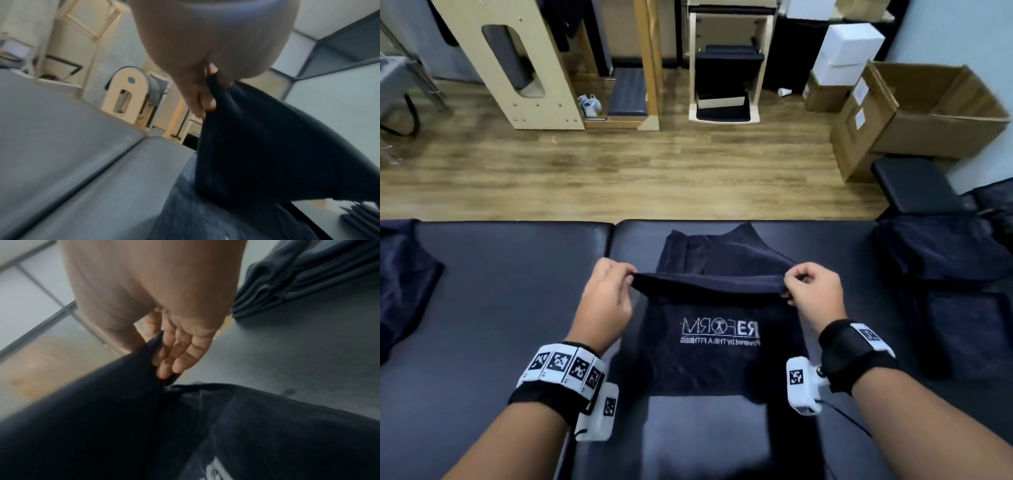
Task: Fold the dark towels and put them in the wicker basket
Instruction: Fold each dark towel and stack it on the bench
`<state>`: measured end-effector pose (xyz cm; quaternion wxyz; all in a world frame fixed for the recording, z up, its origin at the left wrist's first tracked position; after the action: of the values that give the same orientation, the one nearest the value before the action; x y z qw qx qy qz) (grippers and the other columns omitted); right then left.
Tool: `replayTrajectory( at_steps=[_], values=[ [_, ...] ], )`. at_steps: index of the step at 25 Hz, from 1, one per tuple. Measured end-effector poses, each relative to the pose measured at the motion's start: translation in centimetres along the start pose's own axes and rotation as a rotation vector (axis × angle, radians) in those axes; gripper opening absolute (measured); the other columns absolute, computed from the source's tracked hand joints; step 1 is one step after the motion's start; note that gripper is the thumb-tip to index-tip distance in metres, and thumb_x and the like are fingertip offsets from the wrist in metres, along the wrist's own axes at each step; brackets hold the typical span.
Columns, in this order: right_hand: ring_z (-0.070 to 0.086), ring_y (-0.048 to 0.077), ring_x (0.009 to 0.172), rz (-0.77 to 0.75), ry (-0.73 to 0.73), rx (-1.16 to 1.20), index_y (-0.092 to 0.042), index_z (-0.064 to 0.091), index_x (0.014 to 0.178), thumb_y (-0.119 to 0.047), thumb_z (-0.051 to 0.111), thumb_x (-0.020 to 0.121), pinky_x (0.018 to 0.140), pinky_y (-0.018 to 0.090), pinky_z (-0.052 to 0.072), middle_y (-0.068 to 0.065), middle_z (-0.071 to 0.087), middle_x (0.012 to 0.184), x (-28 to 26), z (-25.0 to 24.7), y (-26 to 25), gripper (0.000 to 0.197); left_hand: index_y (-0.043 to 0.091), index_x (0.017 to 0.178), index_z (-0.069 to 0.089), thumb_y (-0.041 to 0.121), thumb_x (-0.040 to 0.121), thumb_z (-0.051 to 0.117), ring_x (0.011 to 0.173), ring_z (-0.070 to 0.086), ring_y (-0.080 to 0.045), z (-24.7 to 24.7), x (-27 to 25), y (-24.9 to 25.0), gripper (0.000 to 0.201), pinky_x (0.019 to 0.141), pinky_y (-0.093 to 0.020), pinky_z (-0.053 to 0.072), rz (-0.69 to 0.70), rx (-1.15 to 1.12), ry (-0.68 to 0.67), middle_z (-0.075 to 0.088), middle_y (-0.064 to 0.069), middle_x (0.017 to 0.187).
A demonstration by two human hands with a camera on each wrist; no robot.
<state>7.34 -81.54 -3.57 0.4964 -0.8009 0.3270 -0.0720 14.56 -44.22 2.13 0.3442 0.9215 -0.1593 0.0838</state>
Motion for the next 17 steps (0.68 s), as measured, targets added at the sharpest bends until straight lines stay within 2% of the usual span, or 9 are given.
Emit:
replayTrajectory(
  at_steps=[2, 4, 6, 7, 8, 10, 13, 15, 17],
  values=[
    [0.074, 0.025, 0.068, 0.038, -0.032, -0.116, -0.023, 0.065, 0.072, -0.018, 0.061, 0.069, 0.072, 0.045, 0.061, 0.001, 0.071, 0.065, -1.6, -1.7, 2.6, 0.006, 0.011, 0.101, 0.061, 0.007, 0.091, 0.046, 0.075, 0.053, -0.024, 0.8, -0.6, 2.1, 0.019, 0.068, -0.033, 0.047, 0.195, 0.087, -0.071, 0.048, -0.005, 0.095],
    [0.073, 0.027, 0.083, 0.119, -0.159, -0.460, -0.026, 0.063, 0.071, -0.017, 0.063, 0.070, 0.078, 0.033, 0.056, -0.005, 0.072, 0.072, -3.4, -2.5, 6.1, 0.009, 0.020, 0.097, 0.055, 0.011, 0.086, 0.046, 0.075, 0.057, -0.029, 5.2, -4.3, 1.2, 0.016, 0.063, -0.041, 0.053, 0.295, 0.279, -0.441, 0.045, -0.003, 0.097],
    [0.069, 0.026, 0.097, 0.108, -0.207, -0.549, -0.026, 0.063, 0.079, -0.011, 0.068, 0.074, 0.081, 0.025, 0.046, -0.006, 0.070, 0.084, -4.4, -2.6, 7.8, 0.016, 0.023, 0.094, 0.050, 0.014, 0.088, 0.046, 0.081, 0.058, -0.029, 9.0, -8.9, -1.5, 0.011, 0.070, -0.047, 0.052, 0.227, 0.402, -0.825, 0.041, 0.001, 0.100],
    [0.067, 0.022, 0.101, 0.103, -0.222, -0.488, -0.025, 0.063, 0.089, -0.010, 0.071, 0.075, 0.083, 0.023, 0.043, -0.006, 0.069, 0.092, -4.8, -2.2, 8.0, 0.022, 0.023, 0.095, 0.051, 0.014, 0.091, 0.045, 0.084, 0.057, -0.027, 9.6, -10.1, -2.1, 0.012, 0.075, -0.047, 0.051, 0.156, 0.369, -0.877, 0.040, 0.003, 0.100],
    [0.064, 0.017, 0.103, 0.102, -0.242, -0.446, -0.024, 0.061, 0.102, -0.011, 0.075, 0.075, 0.086, 0.023, 0.042, -0.006, 0.066, 0.099, -4.9, -1.5, 8.1, 0.033, 0.023, 0.096, 0.054, 0.013, 0.094, 0.045, 0.086, 0.057, -0.024, 9.6, -10.2, -1.9, 0.013, 0.080, -0.043, 0.050, 0.074, 0.255, -0.825, 0.043, 0.004, 0.100],
    [0.059, 0.016, 0.103, 0.135, -0.259, -0.402, -0.022, 0.056, 0.120, -0.015, 0.081, 0.076, 0.088, 0.025, 0.042, -0.005, 0.061, 0.103, -4.5, 0.0, 8.1, 0.051, 0.020, 0.098, 0.059, 0.012, 0.097, 0.050, 0.088, 0.055, -0.015, 7.9, -8.0, -0.4, 0.012, 0.086, -0.029, 0.043, -0.046, -0.007, -0.541, 0.051, 0.006, 0.095],
    [0.068, 0.026, 0.096, 0.200, -0.207, -0.401, -0.018, 0.069, 0.095, -0.025, 0.081, 0.078, 0.083, 0.031, 0.051, -0.001, 0.071, 0.088, -3.3, 1.6, 8.4, 0.022, 0.017, 0.098, 0.059, 0.014, 0.098, 0.052, 0.085, 0.052, -0.009, 3.8, -3.9, 2.5, 0.008, 0.080, -0.024, 0.038, -0.010, -0.107, -0.287, 0.057, 0.009, 0.090],
    [0.068, 0.024, 0.083, 0.176, -0.077, -0.287, -0.016, 0.068, 0.078, -0.024, 0.081, 0.075, 0.077, 0.033, 0.053, -0.002, 0.071, 0.077, -2.5, 1.5, 7.3, 0.016, 0.021, 0.099, 0.058, 0.022, 0.099, 0.047, 0.084, 0.054, -0.010, 2.2, -2.6, 3.0, 0.011, 0.078, -0.026, 0.041, 0.062, -0.054, -0.310, 0.056, 0.013, 0.088],
    [0.057, 0.020, 0.063, 0.122, 0.011, -0.132, -0.014, 0.057, 0.066, -0.019, 0.081, 0.073, 0.063, 0.029, 0.048, -0.004, 0.062, 0.063, -1.7, 1.0, 5.7, 0.026, 0.023, 0.098, 0.060, 0.027, 0.098, 0.045, 0.085, 0.057, -0.014, 1.2, -2.4, 1.7, 0.015, 0.077, -0.031, 0.045, 0.086, 0.024, -0.344, 0.055, 0.012, 0.088]
  ],
)
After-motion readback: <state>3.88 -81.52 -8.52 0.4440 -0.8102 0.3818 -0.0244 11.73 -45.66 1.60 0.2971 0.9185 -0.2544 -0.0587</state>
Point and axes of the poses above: each hand's wrist, its own x-axis towards the middle knuckle, its own z-axis out of the palm, y = z × x, the point moved 7 cm from there along x, towards the middle knuckle
